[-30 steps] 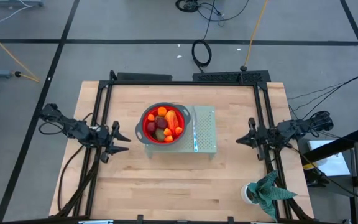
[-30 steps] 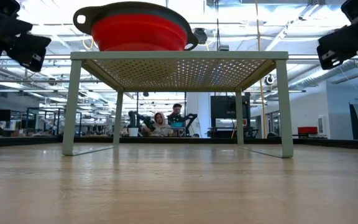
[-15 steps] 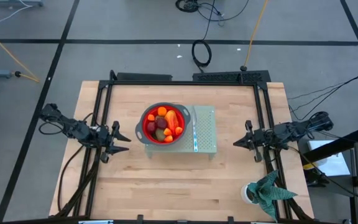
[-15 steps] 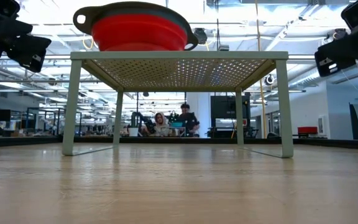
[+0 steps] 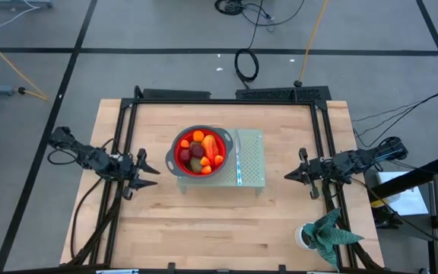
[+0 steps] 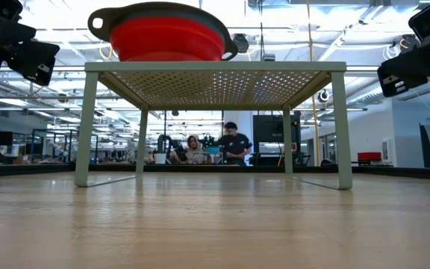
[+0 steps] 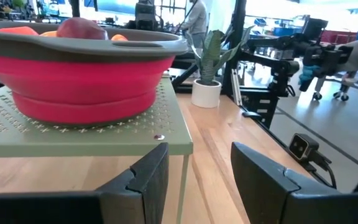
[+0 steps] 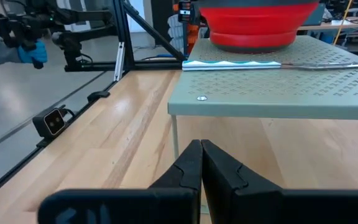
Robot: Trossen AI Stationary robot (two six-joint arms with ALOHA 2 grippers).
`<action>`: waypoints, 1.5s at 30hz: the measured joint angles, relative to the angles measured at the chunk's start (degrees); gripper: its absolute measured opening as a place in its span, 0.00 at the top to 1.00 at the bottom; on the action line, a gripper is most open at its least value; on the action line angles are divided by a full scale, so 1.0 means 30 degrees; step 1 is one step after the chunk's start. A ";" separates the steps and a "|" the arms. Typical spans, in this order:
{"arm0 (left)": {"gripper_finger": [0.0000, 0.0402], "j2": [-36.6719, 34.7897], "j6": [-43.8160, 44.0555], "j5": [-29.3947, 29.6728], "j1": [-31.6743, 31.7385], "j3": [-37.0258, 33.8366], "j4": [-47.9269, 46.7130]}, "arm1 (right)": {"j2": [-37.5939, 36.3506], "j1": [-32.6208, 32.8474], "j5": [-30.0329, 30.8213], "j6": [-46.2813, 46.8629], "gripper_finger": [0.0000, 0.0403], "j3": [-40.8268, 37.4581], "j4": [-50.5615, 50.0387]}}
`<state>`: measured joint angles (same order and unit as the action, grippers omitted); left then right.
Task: Pick & Place Fruit
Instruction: Return to home position
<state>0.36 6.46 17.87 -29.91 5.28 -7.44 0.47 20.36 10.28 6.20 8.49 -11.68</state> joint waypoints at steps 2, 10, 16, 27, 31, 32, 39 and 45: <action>0.57 0.0000 0.0007 0.0134 0.0006 0.0000 0.0000 | 0.0000 0.0000 0.0000 -0.0268 1.00 -0.0008 -0.0032; 0.57 0.0000 -0.0124 0.0209 -0.0001 0.0000 -0.0014 | 0.0007 0.0000 0.0028 -0.0801 1.00 -0.0044 0.0136; 0.57 0.0000 -0.0073 0.0209 0.0000 0.0000 -0.0007 | 0.0007 0.0000 0.0029 -0.0801 0.99 -0.0066 0.0401; 0.57 0.0000 -0.0058 0.0213 -0.0001 0.0000 -0.0007 | 0.0007 0.0000 0.0029 -0.0801 0.99 -0.0073 0.0408; 0.57 0.0000 -0.0065 0.0212 -0.0001 0.0000 -0.0007 | 0.0007 0.0000 0.0029 -0.0801 0.99 -0.0073 0.0408; 0.57 0.0000 -0.0066 0.0215 0.0006 0.0000 -0.0007 | 0.0007 0.0000 0.0029 -0.0802 0.99 -0.0073 0.0408; 0.57 0.0000 -0.0041 0.0214 0.0006 0.0003 -0.0007 | 0.0007 0.0000 0.0029 -0.0803 1.00 -0.0080 0.0408; 0.57 0.0000 -0.0044 0.0210 0.0003 0.0007 -0.0007 | 0.0015 0.0000 0.0029 -0.0801 0.99 -0.0080 0.0408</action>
